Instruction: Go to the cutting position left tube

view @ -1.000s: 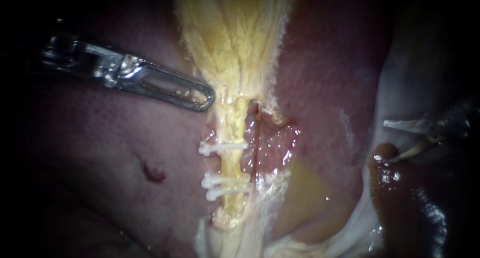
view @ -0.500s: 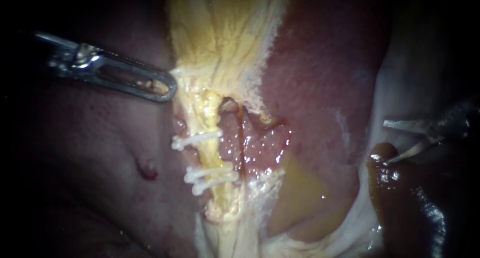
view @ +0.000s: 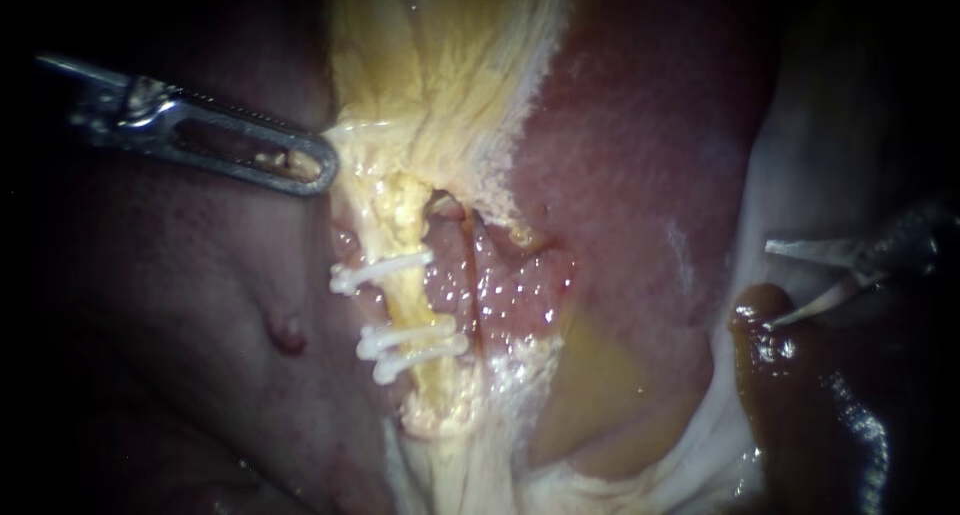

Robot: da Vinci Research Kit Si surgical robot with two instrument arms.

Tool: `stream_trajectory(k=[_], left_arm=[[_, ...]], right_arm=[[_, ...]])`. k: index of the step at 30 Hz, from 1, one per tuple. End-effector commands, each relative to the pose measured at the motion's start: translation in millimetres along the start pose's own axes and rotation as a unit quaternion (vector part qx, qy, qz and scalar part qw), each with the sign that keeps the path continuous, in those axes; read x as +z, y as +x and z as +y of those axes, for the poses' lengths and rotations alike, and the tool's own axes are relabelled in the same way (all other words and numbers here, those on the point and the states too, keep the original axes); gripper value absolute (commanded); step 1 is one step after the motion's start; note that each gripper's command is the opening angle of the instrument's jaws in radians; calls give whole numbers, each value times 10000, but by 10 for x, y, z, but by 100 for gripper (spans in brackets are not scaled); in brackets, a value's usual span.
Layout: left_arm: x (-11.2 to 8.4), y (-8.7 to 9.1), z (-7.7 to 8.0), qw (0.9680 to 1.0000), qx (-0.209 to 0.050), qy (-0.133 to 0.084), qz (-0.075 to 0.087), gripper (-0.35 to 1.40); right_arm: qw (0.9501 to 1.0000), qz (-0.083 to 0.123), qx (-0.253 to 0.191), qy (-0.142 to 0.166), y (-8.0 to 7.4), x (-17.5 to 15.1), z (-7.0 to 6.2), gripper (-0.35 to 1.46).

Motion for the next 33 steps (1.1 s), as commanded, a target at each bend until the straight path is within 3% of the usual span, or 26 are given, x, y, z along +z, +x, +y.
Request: stream_trajectory(k=[1, 8, 13, 24, 33], left_arm=[[0, 0, 0, 10000, 2, -3, 1, -35], [-1, 0, -1, 10000, 2, -3, 1, -35], [-1, 1, -1, 10000, 3, -7, -2, -35], [1, 3, -2, 10000, 6, -18, -9, -35], [4, 4, -2, 10000, 7, -39, -23, -35]], right_arm=[[10000, -1, 2, -1, 0, 0, 0, 144], [10000, 59, 15, 57, 3, 1, -1, 144], [9988, 336, 35, 358, 15, 5, -5, 144], [9910, 1091, 272, 721, 75, 20, -26, 144], [9830, 1456, 430, 1030, 125, 51, -38, 144]])
